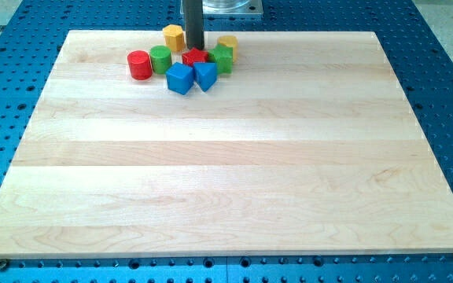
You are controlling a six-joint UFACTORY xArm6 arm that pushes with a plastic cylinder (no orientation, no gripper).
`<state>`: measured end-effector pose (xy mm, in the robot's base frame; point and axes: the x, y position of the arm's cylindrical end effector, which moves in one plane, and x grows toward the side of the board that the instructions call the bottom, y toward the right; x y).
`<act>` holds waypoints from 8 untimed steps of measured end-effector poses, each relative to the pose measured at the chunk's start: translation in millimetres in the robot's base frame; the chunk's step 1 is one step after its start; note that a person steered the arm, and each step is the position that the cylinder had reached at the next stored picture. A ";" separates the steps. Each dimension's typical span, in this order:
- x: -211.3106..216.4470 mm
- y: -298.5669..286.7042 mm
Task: Place the yellow hexagon top to the green circle
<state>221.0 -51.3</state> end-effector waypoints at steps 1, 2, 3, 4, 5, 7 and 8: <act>-5.9 0.0; -6.4 0.2; -14.4 10.4; -27.2 6.4; -28.5 -33.3; -11.8 18.5; 13.8 78.0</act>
